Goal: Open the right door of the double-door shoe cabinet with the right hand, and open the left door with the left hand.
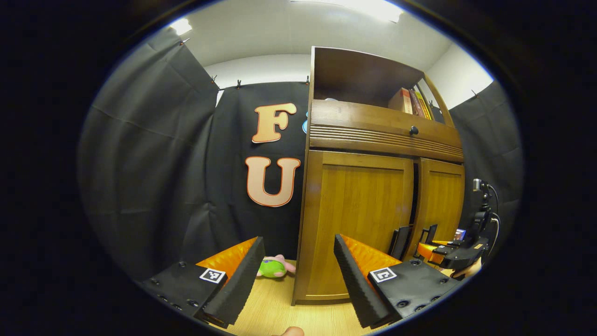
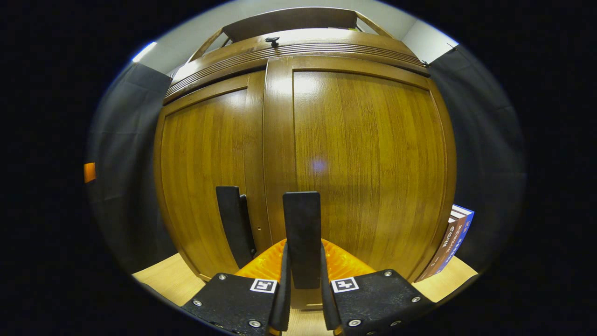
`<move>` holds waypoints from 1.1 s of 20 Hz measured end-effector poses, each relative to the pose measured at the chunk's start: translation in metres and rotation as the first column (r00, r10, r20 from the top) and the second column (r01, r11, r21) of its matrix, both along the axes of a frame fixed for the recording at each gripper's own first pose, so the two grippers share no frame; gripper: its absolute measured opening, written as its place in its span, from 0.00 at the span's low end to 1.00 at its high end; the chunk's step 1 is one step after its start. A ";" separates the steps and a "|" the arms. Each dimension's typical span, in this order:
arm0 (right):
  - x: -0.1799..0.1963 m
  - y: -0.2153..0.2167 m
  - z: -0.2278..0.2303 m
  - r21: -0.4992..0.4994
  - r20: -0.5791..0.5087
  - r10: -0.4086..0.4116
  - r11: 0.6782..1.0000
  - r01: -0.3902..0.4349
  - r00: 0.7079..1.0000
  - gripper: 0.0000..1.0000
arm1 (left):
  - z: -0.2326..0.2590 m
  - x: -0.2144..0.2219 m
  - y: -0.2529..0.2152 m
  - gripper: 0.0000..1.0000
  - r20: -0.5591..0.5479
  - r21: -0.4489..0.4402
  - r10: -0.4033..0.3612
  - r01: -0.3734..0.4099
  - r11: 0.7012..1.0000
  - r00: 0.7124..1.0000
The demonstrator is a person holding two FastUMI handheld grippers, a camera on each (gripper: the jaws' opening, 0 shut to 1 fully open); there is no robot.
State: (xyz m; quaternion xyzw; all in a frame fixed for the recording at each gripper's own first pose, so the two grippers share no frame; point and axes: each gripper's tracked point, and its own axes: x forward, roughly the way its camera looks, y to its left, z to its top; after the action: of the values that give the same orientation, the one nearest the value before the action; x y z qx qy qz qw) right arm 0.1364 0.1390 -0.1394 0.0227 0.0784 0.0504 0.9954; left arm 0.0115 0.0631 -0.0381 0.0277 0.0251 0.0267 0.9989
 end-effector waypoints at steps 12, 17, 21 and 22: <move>-0.049 -0.018 0.005 -0.019 0.014 0.041 0.999 -0.041 0.999 0.27 | 0.011 -0.017 -0.023 0.95 0.012 0.004 -0.027 0.027 1.000 1.000; -0.068 -0.025 0.008 -0.015 0.025 0.043 0.999 -0.042 0.999 0.27 | 0.019 -0.024 -0.031 0.95 0.025 0.013 -0.037 0.037 0.999 0.999; -0.083 -0.034 0.008 -0.015 0.026 0.044 0.999 -0.043 0.999 0.27 | 0.018 -0.029 -0.034 0.95 0.023 -0.001 -0.044 0.044 0.999 0.999; -0.086 -0.036 0.009 -0.016 0.026 0.043 0.999 -0.043 0.999 0.27 | 0.017 -0.029 -0.033 0.96 0.021 -0.006 -0.042 0.042 0.999 0.999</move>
State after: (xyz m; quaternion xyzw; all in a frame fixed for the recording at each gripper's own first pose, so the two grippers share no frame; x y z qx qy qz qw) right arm 0.0505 0.1029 -0.1304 0.0128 0.0663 0.0714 0.9952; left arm -0.0173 0.0301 -0.0214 0.0247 0.0140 0.0058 0.9996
